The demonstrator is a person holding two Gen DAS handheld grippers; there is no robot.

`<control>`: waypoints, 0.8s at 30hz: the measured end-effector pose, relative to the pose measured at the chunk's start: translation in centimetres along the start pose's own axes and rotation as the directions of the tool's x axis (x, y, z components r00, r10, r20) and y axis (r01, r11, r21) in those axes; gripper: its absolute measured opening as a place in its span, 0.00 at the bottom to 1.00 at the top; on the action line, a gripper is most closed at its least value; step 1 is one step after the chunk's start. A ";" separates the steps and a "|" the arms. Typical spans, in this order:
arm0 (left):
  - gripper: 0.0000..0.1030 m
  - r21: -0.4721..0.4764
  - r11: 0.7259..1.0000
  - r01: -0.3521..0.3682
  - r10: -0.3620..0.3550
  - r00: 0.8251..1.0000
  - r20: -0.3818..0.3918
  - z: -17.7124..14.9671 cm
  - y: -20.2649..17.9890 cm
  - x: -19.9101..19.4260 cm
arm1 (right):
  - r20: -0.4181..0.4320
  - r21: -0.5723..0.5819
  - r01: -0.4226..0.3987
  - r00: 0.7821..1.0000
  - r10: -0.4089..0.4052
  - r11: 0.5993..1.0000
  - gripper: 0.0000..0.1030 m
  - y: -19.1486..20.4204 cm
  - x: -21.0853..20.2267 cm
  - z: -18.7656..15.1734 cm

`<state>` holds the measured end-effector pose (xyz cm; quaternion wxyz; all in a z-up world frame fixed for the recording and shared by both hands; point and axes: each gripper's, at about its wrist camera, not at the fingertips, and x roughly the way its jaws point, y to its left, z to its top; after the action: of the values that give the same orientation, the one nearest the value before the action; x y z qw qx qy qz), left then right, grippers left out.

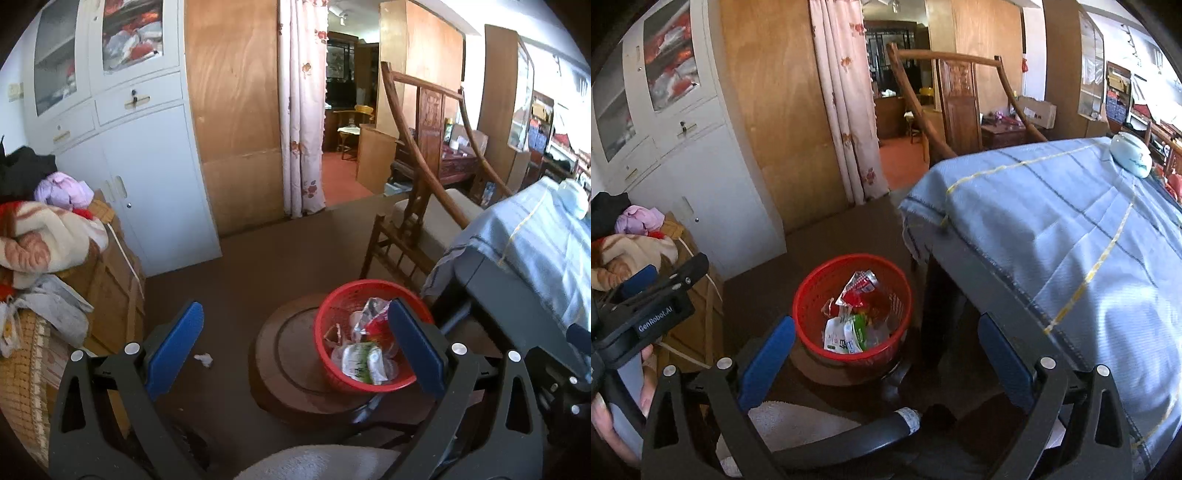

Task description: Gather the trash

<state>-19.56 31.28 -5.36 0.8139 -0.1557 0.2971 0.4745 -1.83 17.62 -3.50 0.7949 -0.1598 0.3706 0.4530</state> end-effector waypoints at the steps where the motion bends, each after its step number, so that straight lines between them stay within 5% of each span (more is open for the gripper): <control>1: 0.93 0.008 1.000 -0.001 0.001 1.000 -0.006 -0.1 -0.2 0.3 | -0.005 0.002 0.001 1.000 -0.001 1.000 0.95 -0.1 0.2 0.0; 24: 0.93 0.041 0.998 0.050 -0.047 0.997 -0.065 -1.1 -2.0 1.4 | -0.049 -0.023 -0.010 0.999 0.009 1.000 0.95 -0.8 1.8 -1.8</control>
<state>-17.68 30.72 -7.16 0.8184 -0.1607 0.3291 0.4429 -1.39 17.21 -6.04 0.7817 -0.1782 0.3854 0.4568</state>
